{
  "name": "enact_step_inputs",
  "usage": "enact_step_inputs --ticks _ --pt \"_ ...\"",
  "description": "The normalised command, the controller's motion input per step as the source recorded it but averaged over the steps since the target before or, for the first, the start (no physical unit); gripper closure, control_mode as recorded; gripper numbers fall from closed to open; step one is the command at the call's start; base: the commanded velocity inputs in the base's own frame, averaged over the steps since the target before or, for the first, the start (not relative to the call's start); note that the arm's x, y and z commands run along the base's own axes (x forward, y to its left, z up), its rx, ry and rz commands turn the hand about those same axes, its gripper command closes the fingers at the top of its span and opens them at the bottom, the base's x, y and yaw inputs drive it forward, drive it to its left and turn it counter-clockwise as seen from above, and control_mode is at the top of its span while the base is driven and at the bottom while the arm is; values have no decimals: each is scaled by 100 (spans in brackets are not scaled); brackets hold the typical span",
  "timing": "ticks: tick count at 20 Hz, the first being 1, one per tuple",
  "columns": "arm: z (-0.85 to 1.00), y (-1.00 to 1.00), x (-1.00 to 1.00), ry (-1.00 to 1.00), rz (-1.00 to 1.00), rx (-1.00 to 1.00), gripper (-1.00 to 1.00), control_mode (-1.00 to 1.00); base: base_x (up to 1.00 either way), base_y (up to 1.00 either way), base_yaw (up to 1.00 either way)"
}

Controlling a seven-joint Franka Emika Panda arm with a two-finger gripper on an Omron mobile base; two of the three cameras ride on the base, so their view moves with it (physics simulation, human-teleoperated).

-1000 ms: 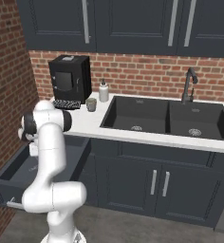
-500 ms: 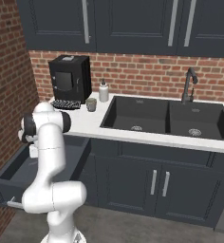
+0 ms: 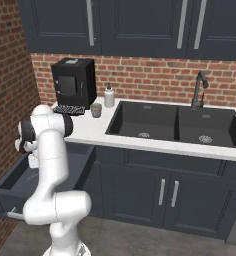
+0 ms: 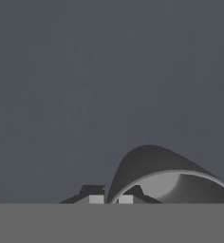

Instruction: Pick the measuring cup from the drawer and place it on the counter.

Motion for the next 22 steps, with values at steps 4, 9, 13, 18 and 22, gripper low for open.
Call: enact_step_inputs --ticks 4,9,13,18,22 --pt "90 -39 -55 -14 0 4 100 -100 0 0 0" --pt "100 -33 -31 -12 0 5 100 -100 0 0 0" --pt "100 -23 -15 -16 0 2 100 -100 0 0 0" --pt "100 -11 0 -24 0 0 100 -100 0 0 0" --pt "100 -16 1 -26 0 0 100 -100 0 0 0"
